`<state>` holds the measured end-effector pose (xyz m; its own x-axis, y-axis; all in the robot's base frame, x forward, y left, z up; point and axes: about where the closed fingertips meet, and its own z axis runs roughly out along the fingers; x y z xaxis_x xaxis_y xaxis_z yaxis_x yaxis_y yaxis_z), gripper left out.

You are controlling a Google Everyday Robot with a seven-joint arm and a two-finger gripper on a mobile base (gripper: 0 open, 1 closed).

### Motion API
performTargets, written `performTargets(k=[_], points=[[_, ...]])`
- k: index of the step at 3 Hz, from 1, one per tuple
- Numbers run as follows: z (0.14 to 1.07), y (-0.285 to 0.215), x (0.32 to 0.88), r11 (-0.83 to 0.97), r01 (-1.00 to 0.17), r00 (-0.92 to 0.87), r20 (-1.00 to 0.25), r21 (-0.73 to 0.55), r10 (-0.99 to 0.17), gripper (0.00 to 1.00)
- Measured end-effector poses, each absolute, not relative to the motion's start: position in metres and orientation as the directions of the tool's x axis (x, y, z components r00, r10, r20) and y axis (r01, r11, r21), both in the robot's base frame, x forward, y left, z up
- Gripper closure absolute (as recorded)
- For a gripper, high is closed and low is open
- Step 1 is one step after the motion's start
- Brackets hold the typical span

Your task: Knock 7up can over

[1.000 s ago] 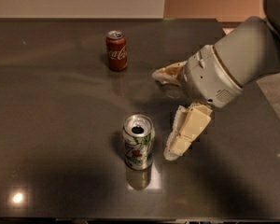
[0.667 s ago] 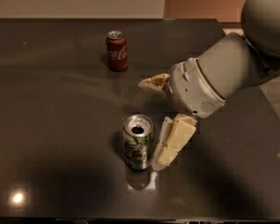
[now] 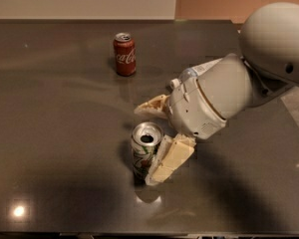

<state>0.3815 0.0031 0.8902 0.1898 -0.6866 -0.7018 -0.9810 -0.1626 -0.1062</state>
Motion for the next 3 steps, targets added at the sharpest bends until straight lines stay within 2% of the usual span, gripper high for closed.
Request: performTargets(k=[2,3], points=[[0.893,-0.008,0.389,-0.127,-0.988,0.151,-0.720,-0.088,-0.677,0.65],[0.908,-0.032,0.404,-0.087,-0.994,0.104,-0.684,-0.060,-0.722,0.88]])
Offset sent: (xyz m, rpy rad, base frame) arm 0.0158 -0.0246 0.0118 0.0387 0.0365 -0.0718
